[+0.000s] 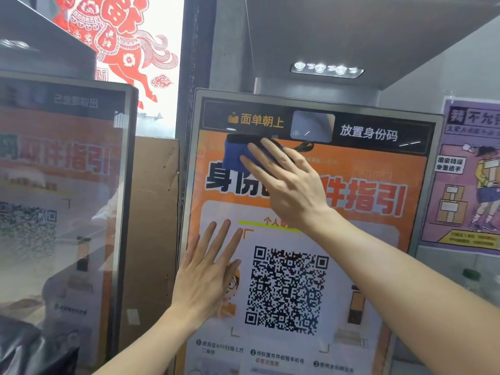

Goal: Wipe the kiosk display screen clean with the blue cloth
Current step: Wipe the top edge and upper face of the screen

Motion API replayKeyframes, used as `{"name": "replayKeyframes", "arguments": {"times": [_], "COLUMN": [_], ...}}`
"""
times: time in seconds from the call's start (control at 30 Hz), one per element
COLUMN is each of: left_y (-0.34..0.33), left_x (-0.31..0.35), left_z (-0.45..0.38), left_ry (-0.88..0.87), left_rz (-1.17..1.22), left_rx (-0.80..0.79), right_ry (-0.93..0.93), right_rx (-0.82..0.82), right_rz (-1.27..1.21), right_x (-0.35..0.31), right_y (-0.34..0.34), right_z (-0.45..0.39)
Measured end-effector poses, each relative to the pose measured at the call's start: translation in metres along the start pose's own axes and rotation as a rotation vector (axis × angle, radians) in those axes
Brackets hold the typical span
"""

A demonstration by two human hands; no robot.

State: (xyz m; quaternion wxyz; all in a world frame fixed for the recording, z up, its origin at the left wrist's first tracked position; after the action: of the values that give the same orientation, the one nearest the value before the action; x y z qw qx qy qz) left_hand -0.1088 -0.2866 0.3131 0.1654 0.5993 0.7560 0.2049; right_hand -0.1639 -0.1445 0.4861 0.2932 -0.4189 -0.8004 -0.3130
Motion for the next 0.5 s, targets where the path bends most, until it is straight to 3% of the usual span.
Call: {"name": "replayKeyframes", "arguments": {"times": [0.5], "left_y": [0.003], "left_x": [0.001], "left_z": [-0.002], "left_ry": [-0.012], "left_rz": [-0.034], "left_rx": [0.008], "right_ry": [0.102], "right_rx": [-0.063], "right_rz": [0.042], "right_x": [-0.031], "right_y": [-0.015], "right_z": [0.078]}}
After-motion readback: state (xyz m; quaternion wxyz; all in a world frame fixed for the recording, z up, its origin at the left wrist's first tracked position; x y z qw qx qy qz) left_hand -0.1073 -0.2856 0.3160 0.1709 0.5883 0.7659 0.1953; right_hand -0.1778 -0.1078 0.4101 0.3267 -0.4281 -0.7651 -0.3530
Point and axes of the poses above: each hand's wrist, its own z-axis away from the middle knuckle, its own y-axis out of the back of the hand, x = y × z, the point moved 4 cm from there along -z, towards the middle knuckle, and after that the axes turned 8 degrees about y, right-handed, at the moved point
